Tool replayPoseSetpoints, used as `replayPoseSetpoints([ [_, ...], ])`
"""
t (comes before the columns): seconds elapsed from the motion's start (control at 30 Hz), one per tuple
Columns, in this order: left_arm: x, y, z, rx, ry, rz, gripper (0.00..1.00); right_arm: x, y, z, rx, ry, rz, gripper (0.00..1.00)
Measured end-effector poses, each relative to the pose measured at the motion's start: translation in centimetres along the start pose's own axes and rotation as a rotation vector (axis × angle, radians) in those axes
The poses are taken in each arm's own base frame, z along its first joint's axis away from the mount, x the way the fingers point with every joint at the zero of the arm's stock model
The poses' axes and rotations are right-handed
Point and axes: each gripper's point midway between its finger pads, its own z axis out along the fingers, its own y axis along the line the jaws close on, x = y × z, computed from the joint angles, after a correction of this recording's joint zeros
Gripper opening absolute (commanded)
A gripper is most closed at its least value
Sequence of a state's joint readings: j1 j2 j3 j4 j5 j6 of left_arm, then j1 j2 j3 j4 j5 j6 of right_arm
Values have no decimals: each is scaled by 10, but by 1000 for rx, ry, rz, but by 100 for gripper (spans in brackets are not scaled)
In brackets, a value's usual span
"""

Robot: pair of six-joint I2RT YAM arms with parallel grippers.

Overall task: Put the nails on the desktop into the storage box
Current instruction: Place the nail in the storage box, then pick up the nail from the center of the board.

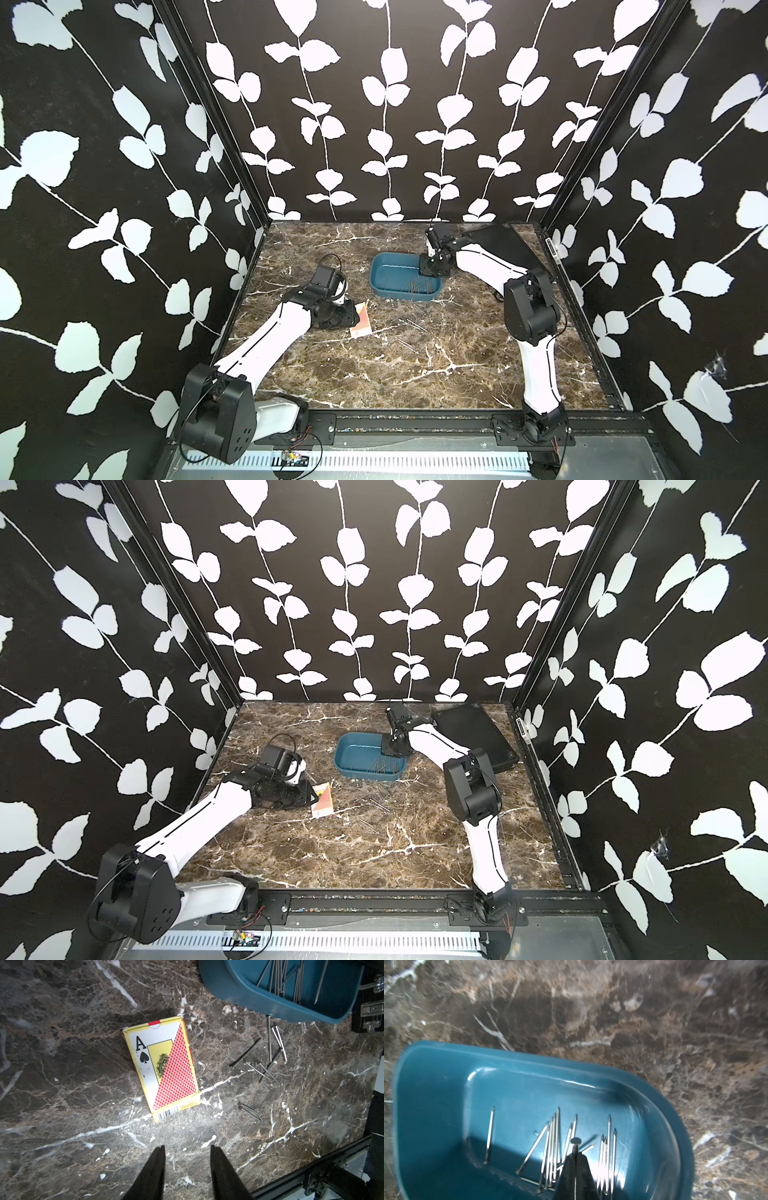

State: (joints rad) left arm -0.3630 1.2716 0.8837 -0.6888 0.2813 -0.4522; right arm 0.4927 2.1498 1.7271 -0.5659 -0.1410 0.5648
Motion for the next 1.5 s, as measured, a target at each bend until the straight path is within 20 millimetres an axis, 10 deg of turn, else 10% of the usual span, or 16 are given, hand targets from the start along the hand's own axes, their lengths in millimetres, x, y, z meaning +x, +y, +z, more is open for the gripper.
replayPoseSetpoints([
  [0.23, 1, -1, 7, 12, 26, -5, 39, 16, -11, -1, 31, 25, -36, 31],
  [0.57, -6, -9, 17, 63, 18, -2, 40, 74, 26, -77, -72, 0, -289, 31],
  [0.83, -4, -13, 24, 88, 24, -5, 40, 146, 23, -58, -65, 186, -518, 34],
  [1.5, 4, -11, 28, 95, 35, -31, 42, 191, -2, -22, 14, 385, -744, 39],
])
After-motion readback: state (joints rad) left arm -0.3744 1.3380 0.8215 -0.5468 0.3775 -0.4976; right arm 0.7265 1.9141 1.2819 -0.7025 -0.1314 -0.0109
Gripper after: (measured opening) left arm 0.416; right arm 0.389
